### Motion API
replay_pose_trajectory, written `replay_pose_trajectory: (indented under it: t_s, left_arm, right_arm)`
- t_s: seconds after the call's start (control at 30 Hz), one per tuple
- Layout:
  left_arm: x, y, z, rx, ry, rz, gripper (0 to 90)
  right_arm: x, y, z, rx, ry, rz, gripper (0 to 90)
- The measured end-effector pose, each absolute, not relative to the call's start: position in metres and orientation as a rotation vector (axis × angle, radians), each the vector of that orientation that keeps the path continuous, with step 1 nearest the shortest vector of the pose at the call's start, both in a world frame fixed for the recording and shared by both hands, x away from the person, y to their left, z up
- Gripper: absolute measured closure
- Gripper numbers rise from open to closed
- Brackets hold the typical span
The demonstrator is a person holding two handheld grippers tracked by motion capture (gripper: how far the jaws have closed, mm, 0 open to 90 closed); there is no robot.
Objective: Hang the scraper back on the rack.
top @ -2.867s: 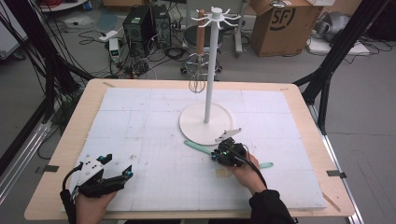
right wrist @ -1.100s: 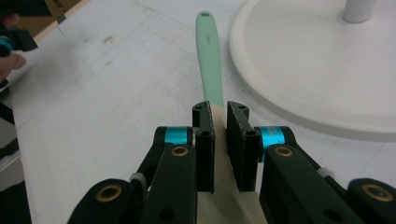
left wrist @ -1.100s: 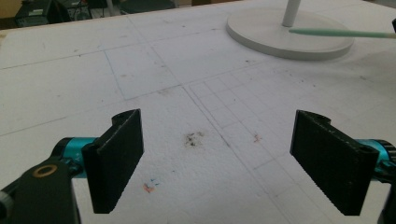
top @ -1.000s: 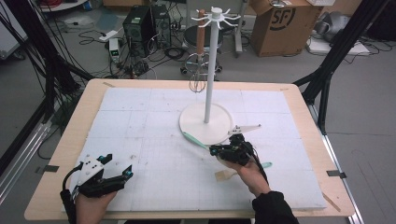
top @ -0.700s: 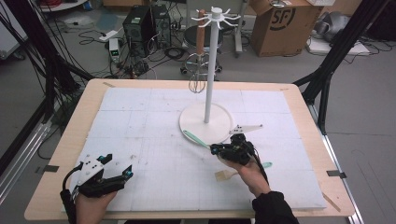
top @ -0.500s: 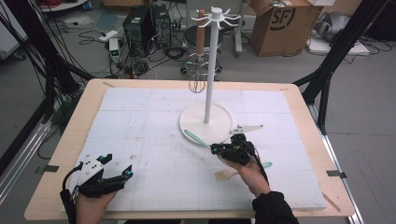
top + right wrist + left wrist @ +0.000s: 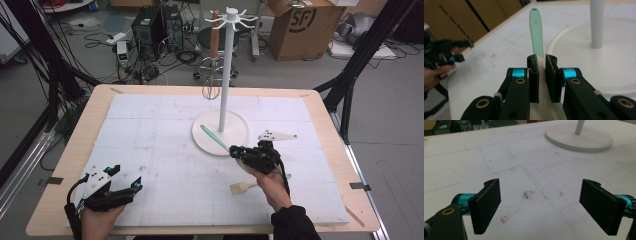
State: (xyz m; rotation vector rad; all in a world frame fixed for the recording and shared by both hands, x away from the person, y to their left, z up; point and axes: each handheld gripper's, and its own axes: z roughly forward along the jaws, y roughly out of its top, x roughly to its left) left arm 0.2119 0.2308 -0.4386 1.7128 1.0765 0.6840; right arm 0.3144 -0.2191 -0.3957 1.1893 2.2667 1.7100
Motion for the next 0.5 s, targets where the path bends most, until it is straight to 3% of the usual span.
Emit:
replay_pose_trajectory:
  t_s: [0.5]
  left_arm:
    - [0.212,0.230,-0.439,1.715,1.075,0.683,17.9]
  right_arm:
    - [0.304,-0.236,-0.368,1.119,2.036,1.996,82.3]
